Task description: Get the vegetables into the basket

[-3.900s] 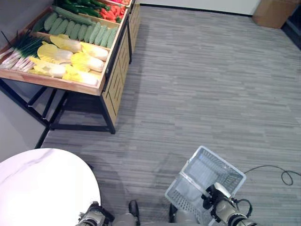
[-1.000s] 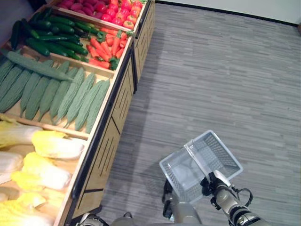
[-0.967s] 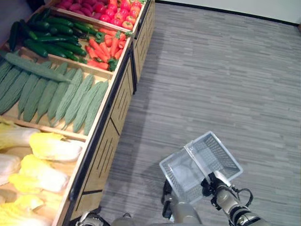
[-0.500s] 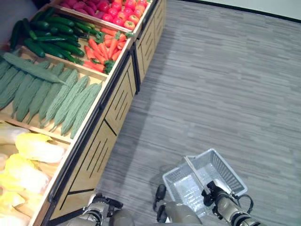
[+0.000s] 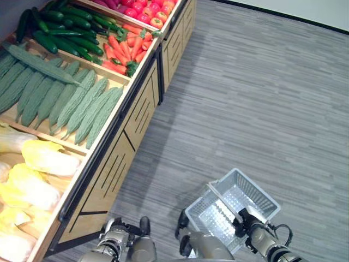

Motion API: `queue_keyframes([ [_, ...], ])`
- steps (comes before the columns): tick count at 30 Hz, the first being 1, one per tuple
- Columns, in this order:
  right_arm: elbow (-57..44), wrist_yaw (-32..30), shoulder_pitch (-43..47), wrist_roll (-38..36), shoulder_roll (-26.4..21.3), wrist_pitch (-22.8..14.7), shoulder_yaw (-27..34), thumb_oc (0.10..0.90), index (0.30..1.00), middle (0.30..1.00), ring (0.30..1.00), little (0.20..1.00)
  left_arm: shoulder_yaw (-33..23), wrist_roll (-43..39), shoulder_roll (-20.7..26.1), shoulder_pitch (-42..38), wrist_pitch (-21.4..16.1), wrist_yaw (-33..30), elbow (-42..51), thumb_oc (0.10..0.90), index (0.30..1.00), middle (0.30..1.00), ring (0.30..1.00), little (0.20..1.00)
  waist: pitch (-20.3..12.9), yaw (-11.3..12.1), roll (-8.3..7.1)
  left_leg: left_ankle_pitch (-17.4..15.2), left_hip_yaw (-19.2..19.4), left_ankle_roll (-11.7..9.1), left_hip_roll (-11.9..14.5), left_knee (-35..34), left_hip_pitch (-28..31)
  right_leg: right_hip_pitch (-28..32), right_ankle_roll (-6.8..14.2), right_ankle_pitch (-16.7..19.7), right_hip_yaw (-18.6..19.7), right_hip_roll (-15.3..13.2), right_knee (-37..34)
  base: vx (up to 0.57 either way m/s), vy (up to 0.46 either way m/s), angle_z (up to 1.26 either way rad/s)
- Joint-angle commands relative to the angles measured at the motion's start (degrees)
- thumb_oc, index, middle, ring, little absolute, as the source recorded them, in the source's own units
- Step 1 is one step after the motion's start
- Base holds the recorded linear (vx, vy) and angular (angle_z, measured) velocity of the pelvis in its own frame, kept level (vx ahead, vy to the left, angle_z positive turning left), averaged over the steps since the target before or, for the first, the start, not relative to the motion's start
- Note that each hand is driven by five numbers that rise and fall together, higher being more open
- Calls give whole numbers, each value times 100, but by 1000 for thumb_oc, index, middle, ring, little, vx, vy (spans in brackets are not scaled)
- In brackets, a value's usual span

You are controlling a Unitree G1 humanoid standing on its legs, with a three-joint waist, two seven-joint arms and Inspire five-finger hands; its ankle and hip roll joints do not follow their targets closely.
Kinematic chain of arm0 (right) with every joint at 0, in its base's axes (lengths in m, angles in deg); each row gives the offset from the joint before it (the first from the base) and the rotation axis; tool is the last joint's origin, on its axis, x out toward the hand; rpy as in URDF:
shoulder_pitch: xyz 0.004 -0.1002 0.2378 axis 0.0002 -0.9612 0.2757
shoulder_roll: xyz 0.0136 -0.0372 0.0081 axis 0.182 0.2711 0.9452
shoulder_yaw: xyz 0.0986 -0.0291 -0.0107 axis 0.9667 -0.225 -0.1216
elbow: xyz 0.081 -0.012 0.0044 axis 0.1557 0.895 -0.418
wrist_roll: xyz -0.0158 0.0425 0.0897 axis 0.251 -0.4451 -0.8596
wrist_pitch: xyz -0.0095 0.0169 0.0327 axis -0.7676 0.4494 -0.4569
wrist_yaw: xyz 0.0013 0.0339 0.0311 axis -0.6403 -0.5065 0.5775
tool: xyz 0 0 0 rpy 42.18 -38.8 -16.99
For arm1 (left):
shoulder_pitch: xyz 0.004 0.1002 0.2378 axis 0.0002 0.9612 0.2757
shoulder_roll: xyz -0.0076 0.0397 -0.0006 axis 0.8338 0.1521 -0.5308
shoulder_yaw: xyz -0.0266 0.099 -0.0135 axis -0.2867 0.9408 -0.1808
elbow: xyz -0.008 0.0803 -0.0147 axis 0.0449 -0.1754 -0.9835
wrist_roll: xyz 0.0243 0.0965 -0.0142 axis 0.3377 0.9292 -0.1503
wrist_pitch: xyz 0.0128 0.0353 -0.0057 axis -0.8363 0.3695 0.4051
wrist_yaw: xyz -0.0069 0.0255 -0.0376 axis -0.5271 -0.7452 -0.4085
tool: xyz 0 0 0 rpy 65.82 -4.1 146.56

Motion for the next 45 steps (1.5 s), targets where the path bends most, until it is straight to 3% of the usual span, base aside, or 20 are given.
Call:
queue_keyframes([
  [1,-15,-82,81,25,22,-56,-115,400,300,300,300,300,107,271,281,303,137,-115,-249,900,1000,1000,1000,1000,-51,165,-223,-218,76,123,-251,156,-70,132,963,59,627,-691,252,14,116,-12],
  [11,84,9,187,102,176,-49,-161,400,300,300,300,300,18,229,344,335,71,-130,-213,900,1000,1000,1000,1000,-55,353,-413,-601,91,407,-600,402,-17,102,1258,310,894,-1016,261,25,147,-10],
  [15,52,15,196,87,197,-54,-130,400,300,300,300,300,19,229,345,340,73,-115,-191,900,1000,1000,1000,1000,-27,427,-383,-654,48,533,-679,413,44,-15,1319,217,937,-1136,837,6,129,2],
  [17,16,30,194,45,204,-69,-98,400,300,300,300,300,55,230,347,316,84,-110,-170,900,1000,1000,1000,1000,40,378,-327,-664,-92,575,-722,391,177,-198,1353,338,1213,-1131,1240,56,71,9],
  [20,63,27,224,22,204,-72,-102,400,300,300,300,300,101,223,340,272,74,-94,-159,900,1000,1000,1000,1000,70,312,-311,-667,-219,562,-756,331,267,-306,1331,456,1486,-1040,1044,67,-17,34],
  [22,27,39,265,8,214,-84,-154,400,300,300,300,300,150,208,365,192,77,-97,-186,900,1000,1000,1000,1000,108,133,-345,-685,-518,553,-805,338,335,-659,1338,631,2150,-827,716,140,-64,45],
  [23,28,39,265,8,213,-84,-155,400,300,300,300,300,150,208,363,192,77,-97,-187,900,1000,1000,1000,1000,112,132,-335,-699,-522,552,-795,344,342,-651,1336,622,2145,-819,721,100,-46,51],
  [24,39,28,284,-9,208,-99,-179,400,300,300,300,300,182,215,379,146,66,-93,-202,900,1000,1000,1000,1000,123,63,-349,-701,-670,556,-817,325,363,-760,1328,627,2446,-683,639,93,-48,70],
  [26,4,45,254,1,196,-96,-191,400,300,300,300,300,202,215,385,131,65,-88,-224,900,1000,1000,1000,1000,120,3,-371,-682,-878,537,-847,272,383,-829,1350,624,2691,-571,626,91,-68,82],
  [28,1,35,174,-6,191,-86,-161,400,300,300,300,300,229,250,356,124,75,-87,-246,900,1000,1000,1000,1000,41,-11,-433,-609,-1063,490,-875,198,337,-606,1302,517,2628,-623,474,50,-163,128],
  [35,68,-27,184,-90,133,-113,-200,400,300,300,300,300,289,117,340,52,82,-180,-233,900,1000,1000,1000,1000,-50,45,-388,-501,-1477,319,-659,216,217,-533,1099,136,2339,-467,679,64,-151,47],
  [39,88,-72,146,-166,112,-126,-202,400,300,300,300,300,357,-44,326,-105,48,-239,-172,900,1000,1000,1000,1000,7,107,-333,-391,-1991,155,-485,295,75,-524,932,-228,1864,-439,1012,67,-242,61],
  [45,28,-140,124,-231,59,-158,-180,400,300,300,300,300,460,-63,340,-216,61,-247,-141,900,1000,1000,1000,1000,94,137,-265,-201,-2393,-4,-305,369,-166,-448,797,-477,1294,-451,1191,6,-192,68],
])
